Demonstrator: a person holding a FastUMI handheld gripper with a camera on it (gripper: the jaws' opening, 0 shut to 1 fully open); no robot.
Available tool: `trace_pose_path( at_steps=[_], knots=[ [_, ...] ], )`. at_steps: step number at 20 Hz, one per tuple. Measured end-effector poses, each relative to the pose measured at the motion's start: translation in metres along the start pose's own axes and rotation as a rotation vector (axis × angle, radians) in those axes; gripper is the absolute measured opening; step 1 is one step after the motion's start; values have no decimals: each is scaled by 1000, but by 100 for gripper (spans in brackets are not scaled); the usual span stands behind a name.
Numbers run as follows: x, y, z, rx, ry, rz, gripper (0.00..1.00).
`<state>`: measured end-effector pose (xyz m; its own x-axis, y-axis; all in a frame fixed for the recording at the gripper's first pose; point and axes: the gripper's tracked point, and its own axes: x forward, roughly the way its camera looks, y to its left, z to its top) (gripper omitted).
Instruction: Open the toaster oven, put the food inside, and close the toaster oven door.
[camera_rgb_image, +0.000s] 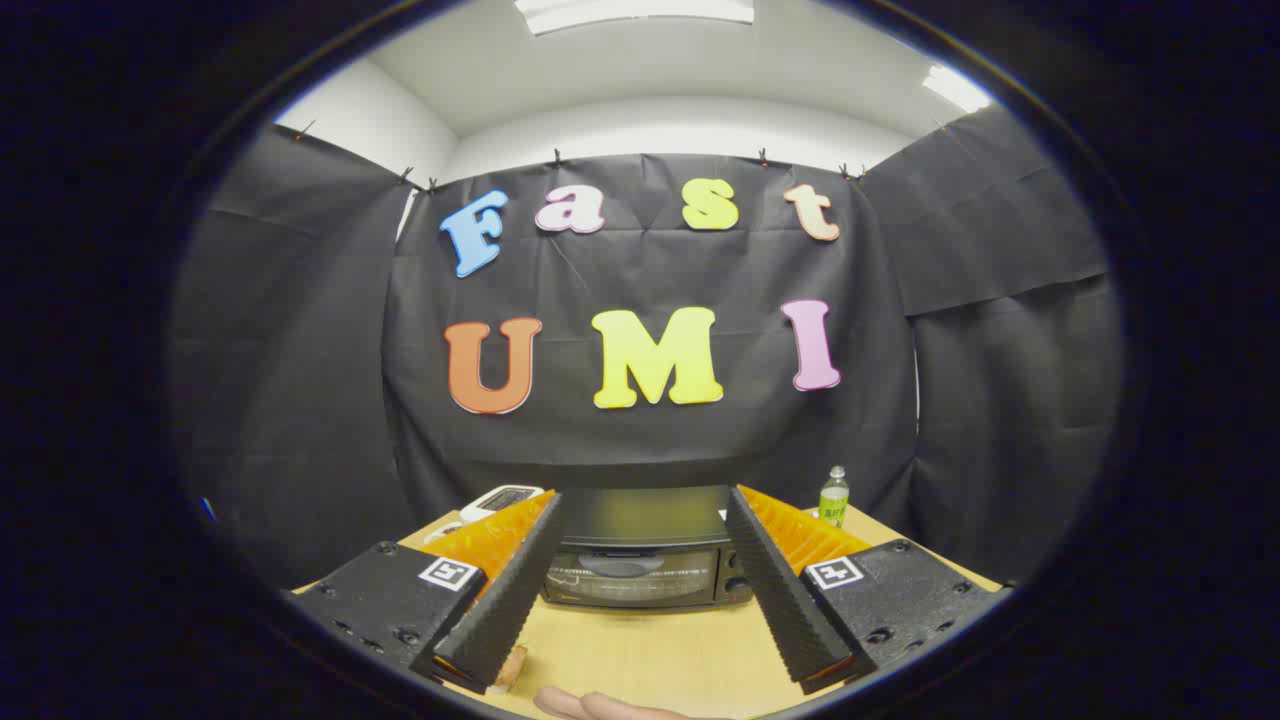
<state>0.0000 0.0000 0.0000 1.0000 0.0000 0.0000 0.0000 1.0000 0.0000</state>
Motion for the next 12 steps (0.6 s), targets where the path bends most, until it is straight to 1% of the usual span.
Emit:
trace_pose_path(
  at_steps=[8,12],
  knots=[
    [2,8,-3,-41,-6,-8,100],
    [-4,6,6,-42,-30,-21,100]
  ],
)
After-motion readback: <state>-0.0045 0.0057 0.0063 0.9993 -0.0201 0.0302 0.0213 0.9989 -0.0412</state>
